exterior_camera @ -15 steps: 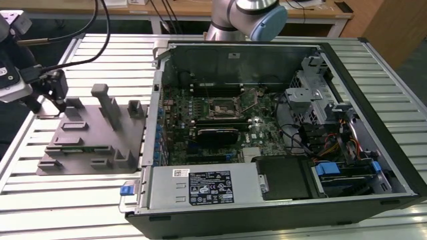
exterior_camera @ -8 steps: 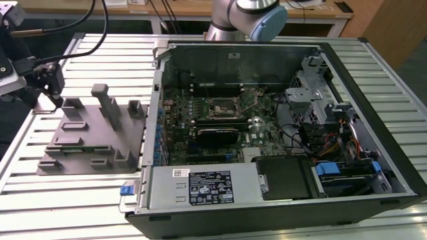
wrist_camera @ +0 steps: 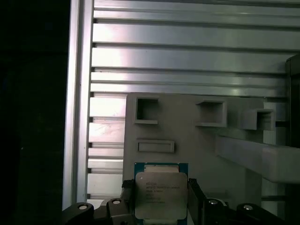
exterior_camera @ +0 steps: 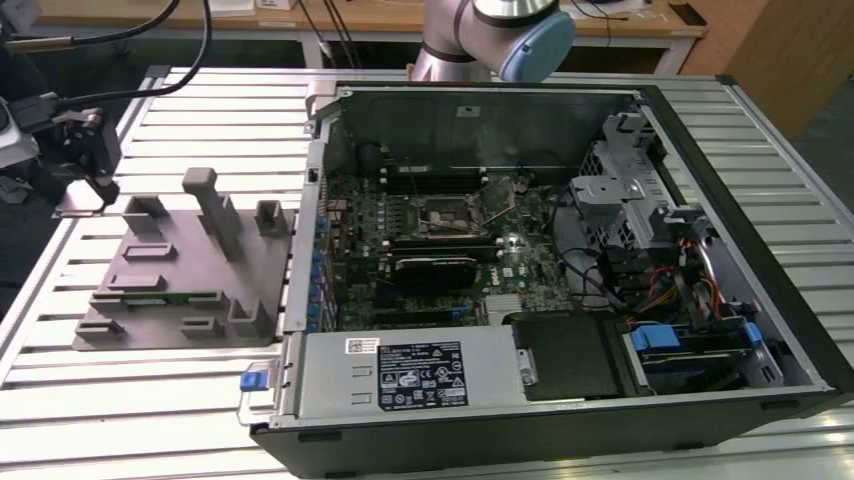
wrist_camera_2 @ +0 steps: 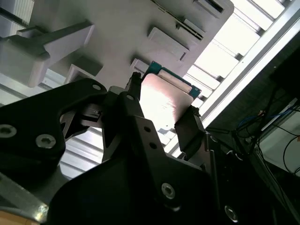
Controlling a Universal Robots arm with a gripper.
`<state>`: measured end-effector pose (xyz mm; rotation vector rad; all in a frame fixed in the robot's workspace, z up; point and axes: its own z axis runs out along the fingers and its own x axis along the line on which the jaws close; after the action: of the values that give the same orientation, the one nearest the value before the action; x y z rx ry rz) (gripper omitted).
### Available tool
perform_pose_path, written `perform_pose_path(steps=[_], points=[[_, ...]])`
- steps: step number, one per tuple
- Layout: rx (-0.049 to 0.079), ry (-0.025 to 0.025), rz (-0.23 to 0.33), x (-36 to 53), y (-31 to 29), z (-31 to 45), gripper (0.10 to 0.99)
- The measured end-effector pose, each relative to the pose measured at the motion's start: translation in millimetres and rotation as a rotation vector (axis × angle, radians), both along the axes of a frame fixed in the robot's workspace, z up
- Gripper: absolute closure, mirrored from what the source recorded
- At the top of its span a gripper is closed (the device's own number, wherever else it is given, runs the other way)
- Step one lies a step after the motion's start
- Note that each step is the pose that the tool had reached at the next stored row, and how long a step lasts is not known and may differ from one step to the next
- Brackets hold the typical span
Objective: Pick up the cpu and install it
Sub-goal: 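Pick up the cpu and move it towards the insertion slot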
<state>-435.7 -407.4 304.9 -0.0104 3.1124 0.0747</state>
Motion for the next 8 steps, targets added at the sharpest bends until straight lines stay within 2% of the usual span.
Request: perform_pose_path(steps=[8], points=[[0.0, -0.0018, 0.0, 0.0, 0.2, 14.2, 0.545]])
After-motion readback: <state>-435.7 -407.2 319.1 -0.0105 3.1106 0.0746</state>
